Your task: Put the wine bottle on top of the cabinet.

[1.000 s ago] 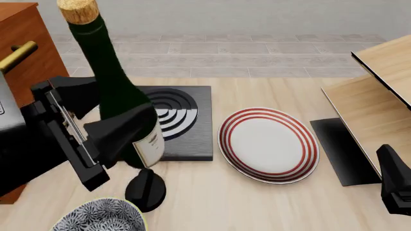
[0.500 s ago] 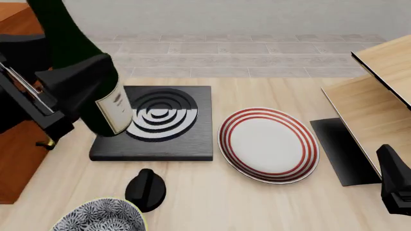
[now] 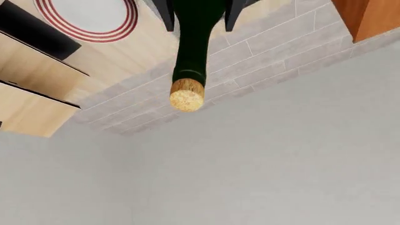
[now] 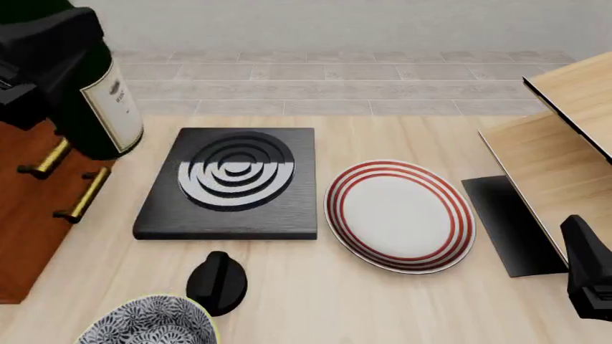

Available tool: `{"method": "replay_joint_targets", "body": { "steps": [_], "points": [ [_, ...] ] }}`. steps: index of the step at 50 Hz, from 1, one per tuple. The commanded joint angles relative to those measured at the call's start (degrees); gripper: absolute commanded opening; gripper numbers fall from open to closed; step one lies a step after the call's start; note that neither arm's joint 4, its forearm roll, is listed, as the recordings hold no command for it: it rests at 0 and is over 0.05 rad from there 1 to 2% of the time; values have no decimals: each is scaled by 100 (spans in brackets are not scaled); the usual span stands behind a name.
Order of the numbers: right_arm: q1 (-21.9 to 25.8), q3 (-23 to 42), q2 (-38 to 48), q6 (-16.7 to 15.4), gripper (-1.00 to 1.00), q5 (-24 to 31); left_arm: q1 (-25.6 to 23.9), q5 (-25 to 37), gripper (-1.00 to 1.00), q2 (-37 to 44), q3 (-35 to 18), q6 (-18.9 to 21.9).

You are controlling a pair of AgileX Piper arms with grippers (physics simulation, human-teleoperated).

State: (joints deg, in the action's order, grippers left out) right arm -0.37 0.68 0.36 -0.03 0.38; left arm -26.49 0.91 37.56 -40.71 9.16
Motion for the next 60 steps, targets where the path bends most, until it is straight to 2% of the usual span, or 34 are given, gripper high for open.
{"method": "replay_joint_targets", "body": {
  "steps": [1,16,30,53,60],
  "points": [
    [0,0,0,-1,100,0,489,308,-100,-63,-441,144],
    [0,0,0,0,100,0,790,533,-100,-85,-735,113],
    [0,0,-1,0,100,0,1294,701,-100,106,-1238,54],
    [0,0,-1,-1,100,0,1978,644,-100,602,-1762,29],
    [0,0,0,-1,100,0,2250,506,-100,816,-1843,-121]
  ]
}}
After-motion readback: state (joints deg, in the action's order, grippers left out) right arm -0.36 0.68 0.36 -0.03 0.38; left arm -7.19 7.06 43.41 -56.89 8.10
